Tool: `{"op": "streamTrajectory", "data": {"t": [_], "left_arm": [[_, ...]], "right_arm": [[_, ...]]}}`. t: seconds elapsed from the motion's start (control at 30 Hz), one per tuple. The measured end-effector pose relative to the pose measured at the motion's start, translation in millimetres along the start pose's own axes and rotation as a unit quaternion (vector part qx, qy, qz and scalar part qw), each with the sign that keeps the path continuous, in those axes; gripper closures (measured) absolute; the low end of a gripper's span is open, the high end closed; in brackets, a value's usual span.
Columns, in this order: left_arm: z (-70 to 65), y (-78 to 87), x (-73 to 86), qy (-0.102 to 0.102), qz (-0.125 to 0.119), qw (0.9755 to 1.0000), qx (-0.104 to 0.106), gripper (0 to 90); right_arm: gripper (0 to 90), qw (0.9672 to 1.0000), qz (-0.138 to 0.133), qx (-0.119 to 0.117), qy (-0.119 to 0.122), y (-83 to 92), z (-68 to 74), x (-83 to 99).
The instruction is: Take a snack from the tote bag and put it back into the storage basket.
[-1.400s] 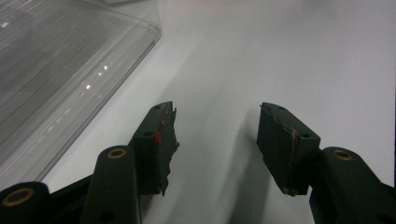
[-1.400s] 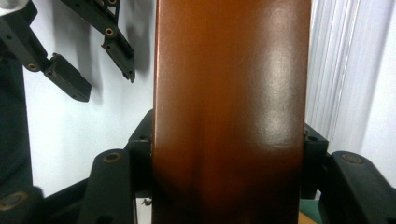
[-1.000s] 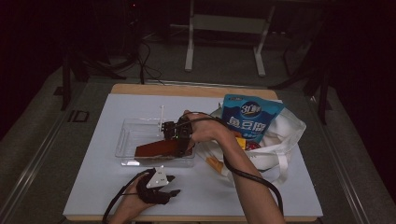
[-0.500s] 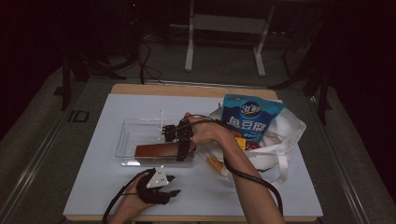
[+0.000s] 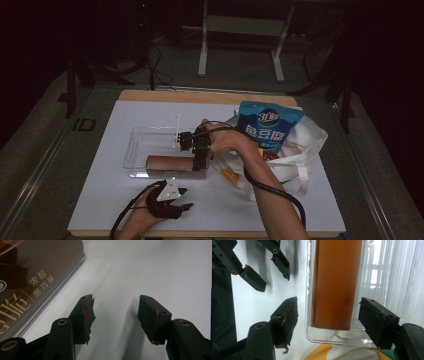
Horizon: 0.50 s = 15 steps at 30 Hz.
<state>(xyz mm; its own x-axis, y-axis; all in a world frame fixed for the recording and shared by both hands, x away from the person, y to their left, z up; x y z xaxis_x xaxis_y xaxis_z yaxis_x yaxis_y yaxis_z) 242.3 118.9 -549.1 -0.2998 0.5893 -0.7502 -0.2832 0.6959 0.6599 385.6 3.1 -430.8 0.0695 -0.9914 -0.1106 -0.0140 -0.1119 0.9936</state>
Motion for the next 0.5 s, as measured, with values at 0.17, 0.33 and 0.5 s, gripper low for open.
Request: {"op": "streamTrajectory", "data": {"t": [0.17,0.33,0.5], "left_arm": [[0.1,0.0,0.0,0.000,0.000,1.0000,0.000,46.3],[0.0,0.0,0.0,0.001,0.000,1.0000,0.000,46.2],[0.3,0.0,0.0,0.001,0.001,1.0000,0.001,46.2]], "right_arm": [[34.9,0.9999,-0.013,0.008,0.000,3.5,1.0,1.9],[38.4,0.9994,-0.028,0.019,-0.005,11.0,3.2,2.3],[43.2,0.9986,-0.046,0.026,-0.010,19.6,5.2,7.1]]}}
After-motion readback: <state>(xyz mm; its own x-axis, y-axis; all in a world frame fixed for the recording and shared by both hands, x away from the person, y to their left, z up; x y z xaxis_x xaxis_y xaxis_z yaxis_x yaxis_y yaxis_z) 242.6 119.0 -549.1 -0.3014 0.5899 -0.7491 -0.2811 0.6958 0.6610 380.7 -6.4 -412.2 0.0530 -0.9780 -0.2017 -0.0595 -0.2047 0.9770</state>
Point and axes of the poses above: each handheld gripper's, and its own axes: y roughly backward along the jaws, x roughly out of its underside, z roughly to its left, the point moved 1 cm from there along -y, roughly forward along the jaws, and after that the axes turned 5 degrees about x, right-handed, at the moved point
